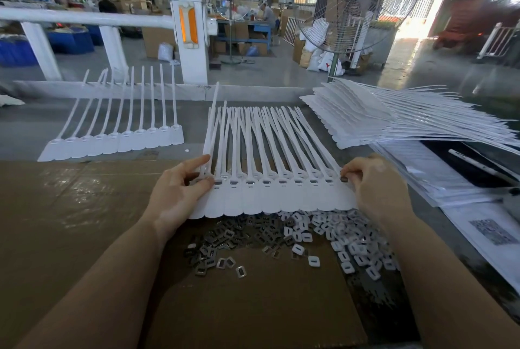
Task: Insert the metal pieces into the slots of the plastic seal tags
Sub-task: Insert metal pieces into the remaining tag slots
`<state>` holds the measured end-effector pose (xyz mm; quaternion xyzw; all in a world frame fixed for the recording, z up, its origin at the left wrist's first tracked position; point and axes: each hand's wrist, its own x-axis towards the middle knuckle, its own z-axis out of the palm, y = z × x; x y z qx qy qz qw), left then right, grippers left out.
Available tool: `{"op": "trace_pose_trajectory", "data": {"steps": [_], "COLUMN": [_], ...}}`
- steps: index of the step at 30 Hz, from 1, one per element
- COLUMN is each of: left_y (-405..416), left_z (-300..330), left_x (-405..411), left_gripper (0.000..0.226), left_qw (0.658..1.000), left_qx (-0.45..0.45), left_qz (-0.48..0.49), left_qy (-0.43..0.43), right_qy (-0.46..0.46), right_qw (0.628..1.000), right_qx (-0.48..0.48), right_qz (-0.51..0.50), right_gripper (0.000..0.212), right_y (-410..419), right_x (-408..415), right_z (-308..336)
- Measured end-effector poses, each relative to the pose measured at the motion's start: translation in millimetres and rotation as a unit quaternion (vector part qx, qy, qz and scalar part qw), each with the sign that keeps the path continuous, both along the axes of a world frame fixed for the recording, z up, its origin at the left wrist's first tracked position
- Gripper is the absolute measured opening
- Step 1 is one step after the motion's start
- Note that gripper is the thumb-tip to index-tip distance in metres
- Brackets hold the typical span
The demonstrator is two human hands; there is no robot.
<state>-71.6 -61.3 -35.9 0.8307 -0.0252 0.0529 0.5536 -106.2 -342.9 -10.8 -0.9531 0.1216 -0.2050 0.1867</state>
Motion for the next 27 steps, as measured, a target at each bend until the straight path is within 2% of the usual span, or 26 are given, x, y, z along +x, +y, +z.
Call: {"op": "trace_pose_trajectory", "data": {"steps": [9, 17, 21, 27], "left_y": [1.0, 3.0, 3.2, 3.4], "left_z": [-1.3, -3.9, -4.9, -5.7], "left_x": [1.2, 3.2, 4.4, 5.3], "left_gripper": [0.042, 0.041, 0.041, 0.042], "left_qw": [1.000, 1.000, 1.000, 1.000], "left_qx": [0.005, -0.004, -0.002, 0.001], "left_qz": [0.000, 0.000, -0.002, -0.002], "left_qy": [-0.002, 0.000, -0.001, -0.003], "right_qy": [-0.030, 0.010, 0.008, 0.010], "right_qw": [1.000, 0.999, 0.999, 0.999], "right_qx": [0.008, -0.030, -0.042, -0.034], "right_qz": [-0.004, -0.025, -0.026, -0.014], "right_gripper": [0.022, 0.031, 0.030, 0.040], "right_y": [1.8, 3.0, 3.4, 1.2], "right_x": [-0.9, -2.8, -2.7, -3.5], "right_z": [-0.6, -2.1, -1.3, -0.7]}}
